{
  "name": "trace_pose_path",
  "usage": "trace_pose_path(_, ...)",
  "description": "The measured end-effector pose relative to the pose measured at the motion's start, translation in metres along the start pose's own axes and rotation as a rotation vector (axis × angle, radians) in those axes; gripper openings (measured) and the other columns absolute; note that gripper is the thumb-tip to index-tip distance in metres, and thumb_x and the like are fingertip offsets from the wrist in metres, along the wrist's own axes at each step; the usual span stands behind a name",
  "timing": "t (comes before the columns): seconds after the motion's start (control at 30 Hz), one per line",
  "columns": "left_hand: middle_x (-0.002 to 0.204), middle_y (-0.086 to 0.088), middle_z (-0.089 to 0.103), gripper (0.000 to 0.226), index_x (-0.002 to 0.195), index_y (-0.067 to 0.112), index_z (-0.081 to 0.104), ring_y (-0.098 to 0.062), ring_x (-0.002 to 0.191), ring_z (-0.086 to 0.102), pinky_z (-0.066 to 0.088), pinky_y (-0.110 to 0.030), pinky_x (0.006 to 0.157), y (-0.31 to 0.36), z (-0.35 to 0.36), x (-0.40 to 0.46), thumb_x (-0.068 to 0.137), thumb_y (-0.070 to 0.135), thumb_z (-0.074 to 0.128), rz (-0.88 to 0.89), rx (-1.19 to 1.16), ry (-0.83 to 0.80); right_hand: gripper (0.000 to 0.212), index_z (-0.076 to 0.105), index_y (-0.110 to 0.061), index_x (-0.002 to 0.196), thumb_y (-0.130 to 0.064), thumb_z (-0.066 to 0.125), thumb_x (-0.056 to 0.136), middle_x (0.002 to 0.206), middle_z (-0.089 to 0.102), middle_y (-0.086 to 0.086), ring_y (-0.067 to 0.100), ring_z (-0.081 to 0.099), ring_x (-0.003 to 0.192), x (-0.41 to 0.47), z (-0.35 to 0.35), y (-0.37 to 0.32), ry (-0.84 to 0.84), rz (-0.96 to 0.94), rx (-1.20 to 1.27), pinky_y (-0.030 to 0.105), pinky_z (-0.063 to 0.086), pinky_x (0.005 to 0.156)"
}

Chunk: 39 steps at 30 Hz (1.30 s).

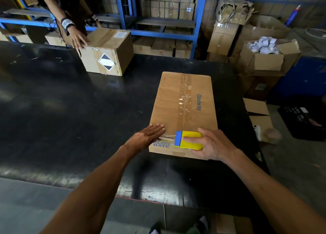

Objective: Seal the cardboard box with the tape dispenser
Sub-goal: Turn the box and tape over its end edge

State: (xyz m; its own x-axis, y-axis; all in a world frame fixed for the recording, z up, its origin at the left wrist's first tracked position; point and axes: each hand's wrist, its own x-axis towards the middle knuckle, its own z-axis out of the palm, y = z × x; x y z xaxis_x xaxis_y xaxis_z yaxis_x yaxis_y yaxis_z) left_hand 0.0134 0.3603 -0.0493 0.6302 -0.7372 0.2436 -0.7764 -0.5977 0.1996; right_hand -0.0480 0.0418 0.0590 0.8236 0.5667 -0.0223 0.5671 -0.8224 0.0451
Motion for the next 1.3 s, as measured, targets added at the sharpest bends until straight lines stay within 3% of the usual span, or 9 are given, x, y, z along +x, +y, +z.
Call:
trace_pose_path(0.1,0.159,-0.004,0.029,0.057,0.153,0.013,0.026,-0.022,0.146,0.028,0.013,-0.030,0.123,-0.003,0.002,0.002,0.101,0.028,0.044,-0.010,0.017,-0.017,0.049,0.062,-0.047,0.125,-0.061,0.064,0.078,0.085,0.054,-0.001,0.020,0.059,0.067,-0.005,-0.001,0.003,0.025,-0.011,0.010,0.028,0.048,0.048)
trace_pose_path(0.23,0.158,-0.004,0.030,0.054,0.153,0.016,0.024,-0.022,0.146,0.030,0.018,-0.033,0.122,-0.006,0.005,0.002,0.103,0.032,0.038,-0.014,0.026,-0.009,0.048,0.060,-0.046,0.127,-0.062,0.054,0.082,0.085,0.052,0.001,0.020,0.055,0.061,-0.027,-0.005,0.028,0.063,0.001,0.044,0.029,0.045,0.042)
trace_pose_path(0.4,0.153,-0.013,0.040,0.055,0.149,0.007,0.033,-0.028,0.142,0.038,0.029,-0.040,0.118,0.000,0.003,0.005,0.102,0.034,0.041,0.021,0.085,0.036,0.054,0.062,-0.041,0.127,-0.053,0.072,0.076,0.089,0.055,0.003,0.017,0.055,0.062,-0.039,-0.002,0.041,0.061,-0.006,0.022,0.024,0.036,0.044)
trace_pose_path(0.57,0.162,-0.015,0.019,0.075,0.154,0.001,0.022,-0.028,0.150,0.017,0.015,-0.044,0.123,0.029,-0.004,0.030,0.102,0.052,0.037,0.042,0.283,0.070,0.054,0.064,-0.041,0.124,-0.051,0.078,0.073,0.086,0.054,0.001,0.017,0.056,0.061,-0.036,-0.003,0.042,0.073,-0.004,0.051,0.024,0.036,0.045)
trace_pose_path(0.67,0.162,-0.018,0.014,0.074,0.153,-0.002,0.019,-0.030,0.151,0.011,0.011,-0.044,0.124,0.044,0.006,0.076,0.104,0.052,0.027,0.154,0.339,-0.003,0.054,0.064,-0.042,0.124,-0.051,0.079,0.073,0.087,0.054,0.000,0.017,0.054,0.061,-0.035,-0.003,0.043,0.078,0.000,0.058,0.024,0.036,0.044)
trace_pose_path(0.8,0.159,-0.017,0.026,0.071,0.151,-0.002,0.027,-0.029,0.148,0.024,0.017,-0.041,0.121,0.037,0.025,0.090,0.105,0.049,0.010,0.175,0.334,-0.111,0.056,0.066,-0.038,0.123,-0.049,0.082,0.071,0.087,0.056,0.003,0.017,0.055,0.061,-0.036,0.001,0.044,0.135,-0.027,0.047,0.026,0.042,0.043)
trace_pose_path(1.07,0.156,-0.018,0.033,0.076,0.150,-0.001,0.031,-0.028,0.146,0.029,0.026,-0.042,0.120,0.038,0.026,0.091,0.101,0.056,0.027,0.168,0.283,-0.065,0.052,0.067,-0.037,0.122,-0.051,0.079,0.073,0.088,0.057,0.003,0.016,0.053,0.058,-0.034,0.004,0.048,0.150,-0.056,0.060,0.021,0.036,0.045)
trace_pose_path(1.3,0.159,-0.015,0.029,0.070,0.153,0.008,0.029,-0.027,0.147,0.027,0.027,-0.042,0.120,0.040,0.025,0.091,0.103,0.056,0.022,0.142,0.277,-0.097,0.050,0.063,-0.042,0.125,-0.053,0.074,0.077,0.087,0.054,0.001,0.014,0.047,0.056,-0.033,0.004,0.052,0.159,-0.043,0.083,0.024,0.037,0.042)
